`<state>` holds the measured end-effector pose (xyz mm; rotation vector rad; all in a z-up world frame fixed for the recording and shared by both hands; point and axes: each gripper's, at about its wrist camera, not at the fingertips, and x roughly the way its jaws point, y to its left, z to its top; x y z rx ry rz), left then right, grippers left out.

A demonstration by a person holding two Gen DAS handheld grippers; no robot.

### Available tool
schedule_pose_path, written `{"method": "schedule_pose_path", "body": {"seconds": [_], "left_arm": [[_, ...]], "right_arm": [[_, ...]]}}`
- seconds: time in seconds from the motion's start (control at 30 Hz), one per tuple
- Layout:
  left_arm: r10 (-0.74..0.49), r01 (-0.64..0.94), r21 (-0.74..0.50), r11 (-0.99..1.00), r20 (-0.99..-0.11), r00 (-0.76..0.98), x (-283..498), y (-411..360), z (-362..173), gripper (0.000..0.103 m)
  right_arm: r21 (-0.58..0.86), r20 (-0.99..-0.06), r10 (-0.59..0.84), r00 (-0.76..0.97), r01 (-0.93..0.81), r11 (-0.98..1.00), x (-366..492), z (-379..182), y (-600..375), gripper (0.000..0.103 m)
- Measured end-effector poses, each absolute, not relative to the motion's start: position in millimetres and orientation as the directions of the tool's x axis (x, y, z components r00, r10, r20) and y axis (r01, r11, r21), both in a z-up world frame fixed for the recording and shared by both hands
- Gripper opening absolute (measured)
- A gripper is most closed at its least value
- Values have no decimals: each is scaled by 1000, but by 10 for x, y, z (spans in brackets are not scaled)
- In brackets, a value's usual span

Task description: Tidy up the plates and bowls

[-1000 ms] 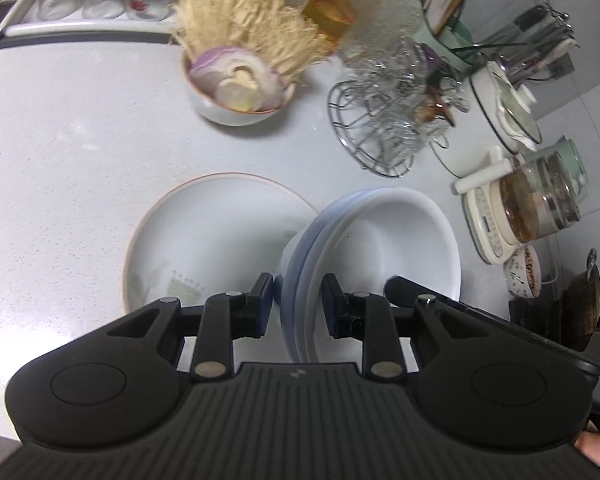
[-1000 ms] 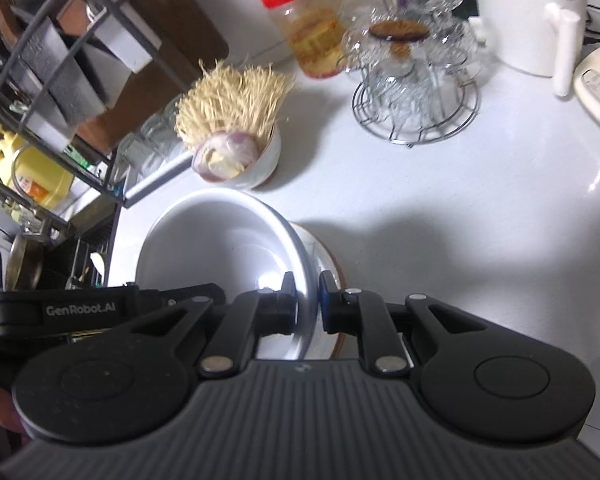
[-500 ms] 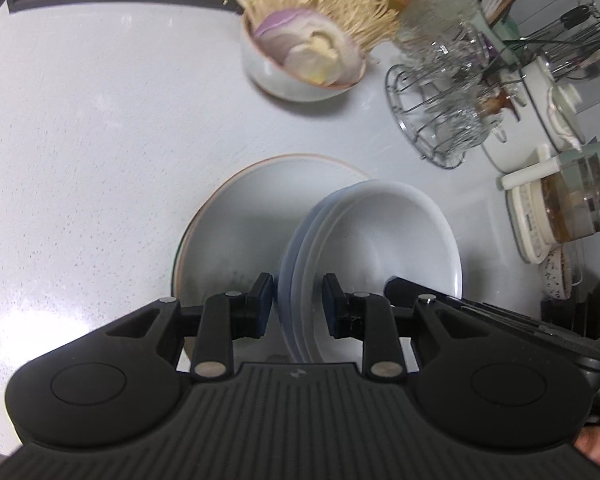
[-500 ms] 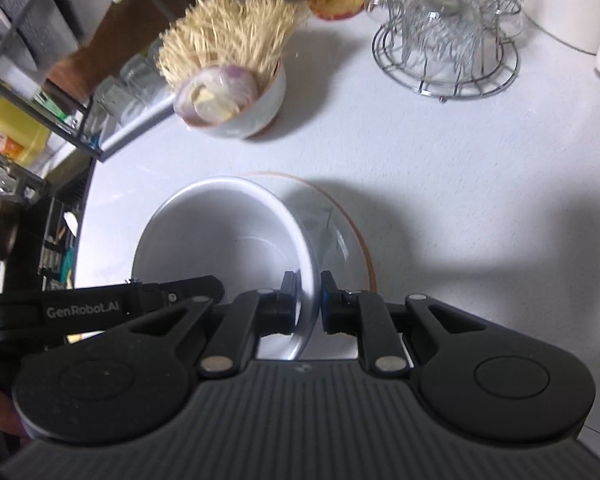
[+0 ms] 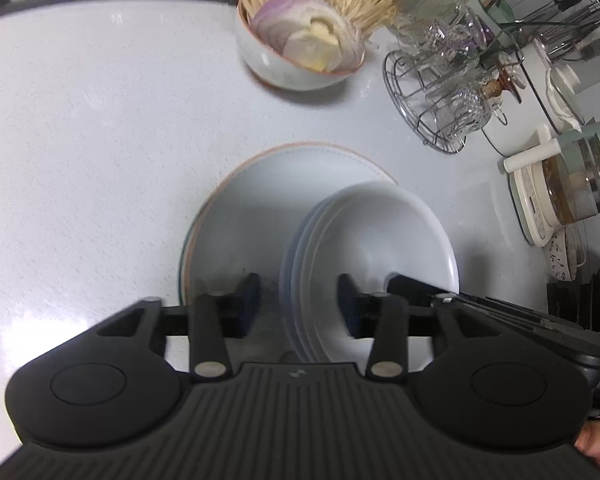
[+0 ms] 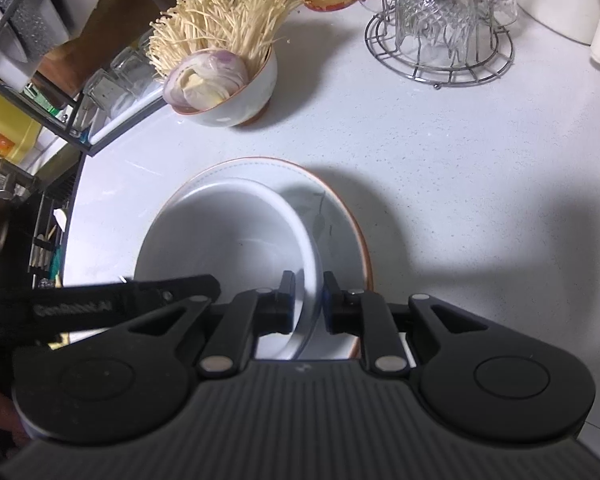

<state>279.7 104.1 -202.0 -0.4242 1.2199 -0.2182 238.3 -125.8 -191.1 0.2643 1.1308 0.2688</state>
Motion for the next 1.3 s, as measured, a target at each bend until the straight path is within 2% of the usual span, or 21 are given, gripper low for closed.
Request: {"method": "schedule_pose_path", "body": {"seconds": [0.03, 0.07, 0.1, 0.6, 0.97, 1.3], "left_arm": [[-378, -55, -421, 905, -859, 346, 2788, 1049, -1976, 52], [-370, -49, -413, 910, -858, 358, 2777, 1056, -1927, 52], [-360, -40, -402, 915, -856, 372, 2762, 1058, -1866, 52], [-273, 58, -297, 953, -760, 589, 2075, 743, -667, 52], [-219, 54, -248, 967, -707, 673, 1286, 545, -154, 52], [-194, 42, -241, 970, -651, 734, 707, 377, 148, 52]], "right_arm": [[345, -843, 345, 412, -78, 935, 2359, -1881, -1269, 43], [350, -835, 350, 426, -81, 933, 2330, -1842, -1284, 50], [353, -824, 354, 442, -88, 931, 2297, -1796, -1297, 51], [319, -658, 390, 644, -230, 919, 1819, -863, -1579, 50], [310, -529, 417, 739, -289, 906, 1290, -344, -1873, 50], [284, -463, 432, 774, -332, 900, 821, -141, -2040, 50]]}}
